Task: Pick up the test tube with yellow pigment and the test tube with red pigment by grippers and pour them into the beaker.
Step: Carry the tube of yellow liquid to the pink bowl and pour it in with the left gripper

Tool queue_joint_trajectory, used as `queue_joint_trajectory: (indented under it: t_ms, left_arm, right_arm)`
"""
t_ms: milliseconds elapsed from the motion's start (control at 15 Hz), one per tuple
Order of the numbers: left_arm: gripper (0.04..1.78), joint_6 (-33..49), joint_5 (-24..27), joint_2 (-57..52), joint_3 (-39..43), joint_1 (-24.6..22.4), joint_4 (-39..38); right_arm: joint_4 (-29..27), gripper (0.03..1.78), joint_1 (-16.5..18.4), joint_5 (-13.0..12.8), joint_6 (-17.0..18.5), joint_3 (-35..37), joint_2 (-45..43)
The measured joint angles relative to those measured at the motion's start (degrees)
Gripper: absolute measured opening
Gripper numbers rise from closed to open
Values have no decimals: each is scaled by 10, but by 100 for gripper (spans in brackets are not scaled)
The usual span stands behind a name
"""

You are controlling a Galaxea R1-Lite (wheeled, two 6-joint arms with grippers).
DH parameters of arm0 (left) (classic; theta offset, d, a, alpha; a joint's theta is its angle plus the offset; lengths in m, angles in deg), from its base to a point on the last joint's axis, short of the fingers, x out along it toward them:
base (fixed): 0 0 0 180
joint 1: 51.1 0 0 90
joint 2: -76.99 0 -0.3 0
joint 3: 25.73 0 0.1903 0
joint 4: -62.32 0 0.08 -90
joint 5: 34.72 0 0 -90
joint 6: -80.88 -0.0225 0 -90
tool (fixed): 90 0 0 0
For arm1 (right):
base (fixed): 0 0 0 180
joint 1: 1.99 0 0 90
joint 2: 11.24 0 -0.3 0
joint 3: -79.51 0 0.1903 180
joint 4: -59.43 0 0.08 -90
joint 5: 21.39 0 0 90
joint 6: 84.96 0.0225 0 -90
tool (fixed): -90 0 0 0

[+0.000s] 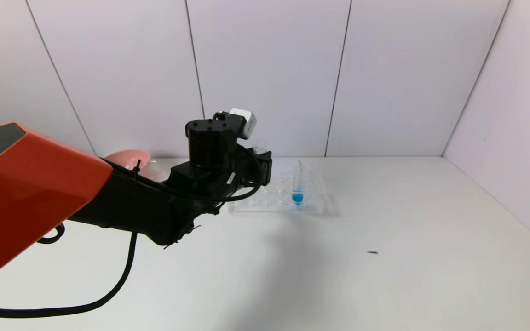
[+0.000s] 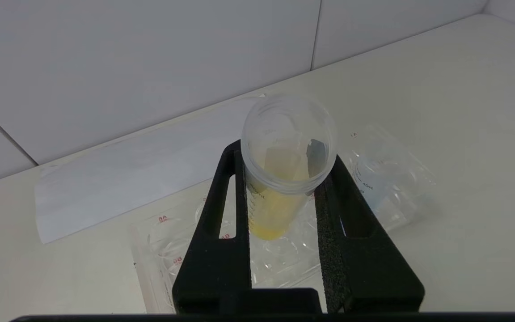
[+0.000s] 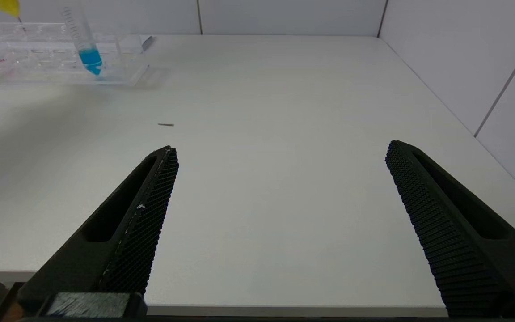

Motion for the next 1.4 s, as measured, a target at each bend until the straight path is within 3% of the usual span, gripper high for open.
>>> queue_joint_trajectory:
  t_ms: [667,1067,1400]
  left_arm:
    - [44,-5,1,-90,17,-20,69]
    - [44,-6,5,-144,18,-74,146]
    - [44,-6,6,-165,13,-97,156]
  right_arm:
    - [0,170,0,0,0,0,0]
    - [0,170,0,0,0,0,0]
    - [0,170,0,0,0,0,0]
